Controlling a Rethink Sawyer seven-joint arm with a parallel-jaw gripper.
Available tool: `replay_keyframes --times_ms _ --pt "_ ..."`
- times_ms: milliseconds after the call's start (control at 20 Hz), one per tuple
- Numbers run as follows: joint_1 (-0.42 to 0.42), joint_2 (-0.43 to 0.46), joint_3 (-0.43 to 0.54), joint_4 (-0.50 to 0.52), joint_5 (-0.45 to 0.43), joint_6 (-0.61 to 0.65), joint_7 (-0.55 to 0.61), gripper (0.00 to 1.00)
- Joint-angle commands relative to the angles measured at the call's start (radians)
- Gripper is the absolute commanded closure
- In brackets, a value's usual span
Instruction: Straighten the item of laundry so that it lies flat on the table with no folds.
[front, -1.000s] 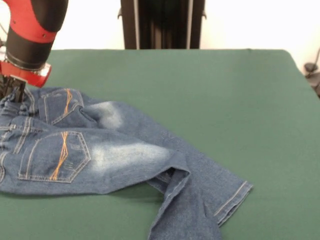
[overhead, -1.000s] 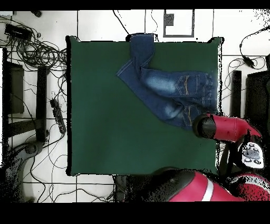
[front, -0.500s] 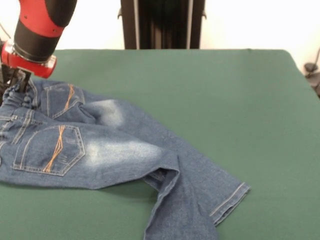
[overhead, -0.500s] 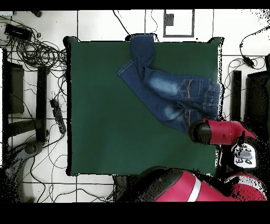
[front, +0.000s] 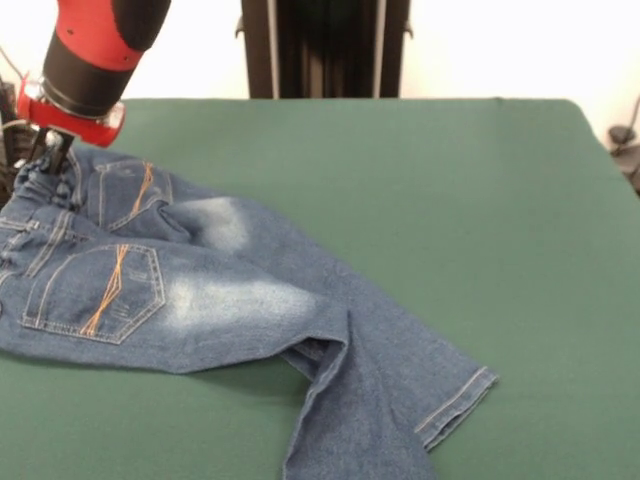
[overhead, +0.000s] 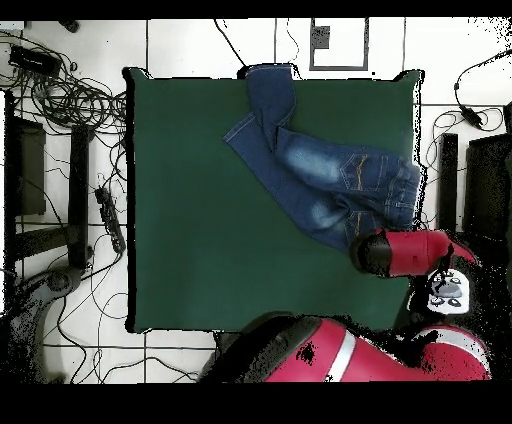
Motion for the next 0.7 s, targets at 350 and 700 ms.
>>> replay_keyframes --times_ms 350,700 --pt "0.085 0.080 -0.071 0.181 -0.047 0.191 0.051 1.00" --pt "0.093 0.083 -0.108 0.240 -0.068 0.148 0.064 1.00"
